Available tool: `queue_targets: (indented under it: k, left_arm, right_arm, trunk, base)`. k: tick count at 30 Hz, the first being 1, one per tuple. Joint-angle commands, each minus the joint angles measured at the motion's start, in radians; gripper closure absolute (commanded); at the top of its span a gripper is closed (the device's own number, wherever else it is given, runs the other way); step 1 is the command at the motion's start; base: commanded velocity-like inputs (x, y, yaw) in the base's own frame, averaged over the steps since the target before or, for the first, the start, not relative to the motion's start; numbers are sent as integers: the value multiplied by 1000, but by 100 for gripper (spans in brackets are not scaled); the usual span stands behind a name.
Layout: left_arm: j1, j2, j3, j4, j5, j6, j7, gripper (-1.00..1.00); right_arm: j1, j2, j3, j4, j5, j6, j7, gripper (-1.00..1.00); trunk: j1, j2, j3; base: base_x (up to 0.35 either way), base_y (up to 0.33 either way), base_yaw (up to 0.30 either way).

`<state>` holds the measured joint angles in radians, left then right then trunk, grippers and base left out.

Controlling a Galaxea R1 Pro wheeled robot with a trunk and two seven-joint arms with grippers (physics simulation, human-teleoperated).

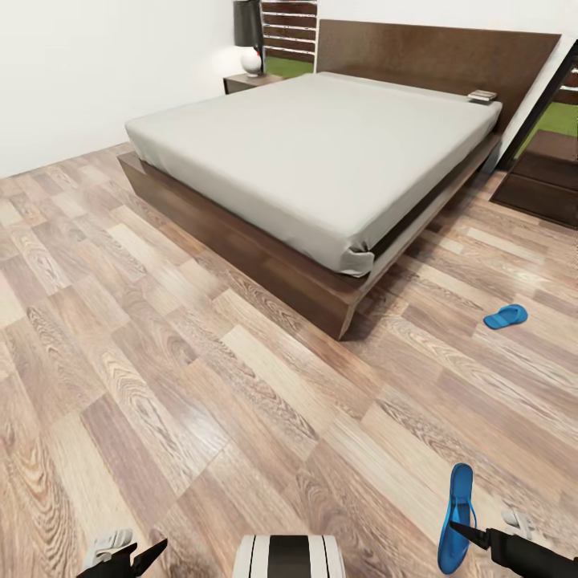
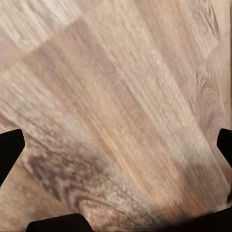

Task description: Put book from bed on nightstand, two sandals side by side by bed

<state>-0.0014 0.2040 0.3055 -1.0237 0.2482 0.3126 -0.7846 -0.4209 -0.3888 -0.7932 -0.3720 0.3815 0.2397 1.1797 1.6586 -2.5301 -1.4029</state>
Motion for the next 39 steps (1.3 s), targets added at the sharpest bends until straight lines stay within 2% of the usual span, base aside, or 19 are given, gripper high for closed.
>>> queue_targets:
  k: [1,16,25,39]
  left_arm:
    - [0,0,0,0,8,10,-2,-100]
    - [0,0,-3,0,8,11,-2,-100]
    - [0,-13,-3,0,7,11,-2,-100]
    - [0,-18,-3,1,7,10,-1,-100]
  right_arm:
    - [-1,1,-8,-1,7,10,6,100]
    - [-1,8,-8,-1,8,7,-3,100]
    - [-1,11,-6,-1,10,-6,-8,100]
    - [-1,11,-6,-1,10,-7,-8,100]
  trunk:
    - [-1,0,3]
    - [-7,4,61]
    - [-11,6,96]
    - [-18,9,150]
  base:
    - [0,0,0]
    - [0,0,0]
    - [0,0,0]
    - [0,0,0]
